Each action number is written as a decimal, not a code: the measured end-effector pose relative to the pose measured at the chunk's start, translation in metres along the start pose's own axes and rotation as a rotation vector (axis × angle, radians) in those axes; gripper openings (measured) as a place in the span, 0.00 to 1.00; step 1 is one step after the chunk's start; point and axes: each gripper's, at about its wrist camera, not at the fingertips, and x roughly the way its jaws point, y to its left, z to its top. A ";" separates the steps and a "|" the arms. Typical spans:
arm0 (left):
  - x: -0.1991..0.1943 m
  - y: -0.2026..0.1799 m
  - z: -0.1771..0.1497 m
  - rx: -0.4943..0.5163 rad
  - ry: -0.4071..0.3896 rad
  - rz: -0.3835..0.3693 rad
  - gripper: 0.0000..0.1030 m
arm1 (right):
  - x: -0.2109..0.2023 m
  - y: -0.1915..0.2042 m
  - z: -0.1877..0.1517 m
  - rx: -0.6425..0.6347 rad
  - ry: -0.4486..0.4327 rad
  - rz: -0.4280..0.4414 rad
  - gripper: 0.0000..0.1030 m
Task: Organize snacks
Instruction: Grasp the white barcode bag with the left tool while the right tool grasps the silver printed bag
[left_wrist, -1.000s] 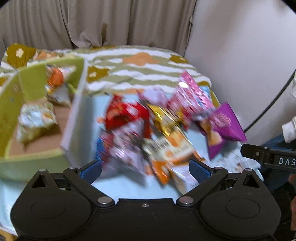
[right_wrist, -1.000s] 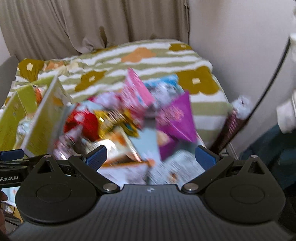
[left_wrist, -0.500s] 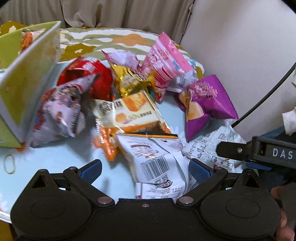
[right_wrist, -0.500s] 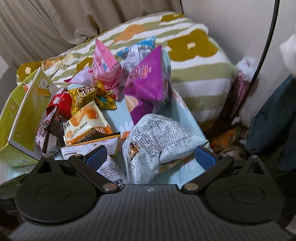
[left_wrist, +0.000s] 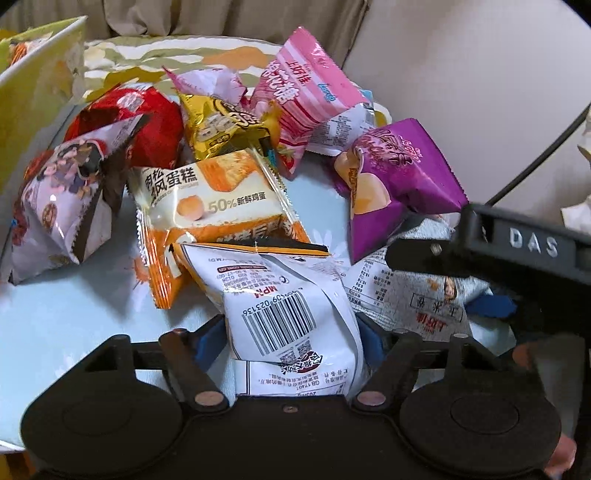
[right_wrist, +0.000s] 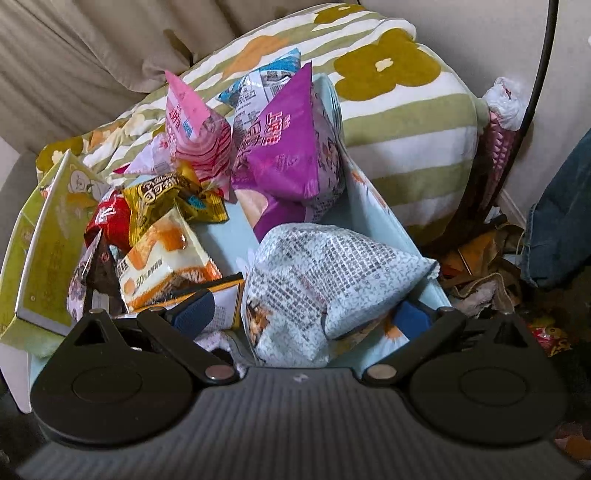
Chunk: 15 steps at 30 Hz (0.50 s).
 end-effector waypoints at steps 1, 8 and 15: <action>0.000 0.000 0.001 0.003 0.001 -0.003 0.71 | 0.002 0.000 0.002 0.005 0.001 0.002 1.00; -0.002 -0.002 0.001 0.017 0.005 -0.006 0.68 | 0.012 0.006 0.008 0.006 0.012 -0.017 1.00; -0.006 0.000 0.000 0.027 0.001 -0.009 0.67 | 0.016 0.010 0.011 -0.020 0.022 -0.065 0.95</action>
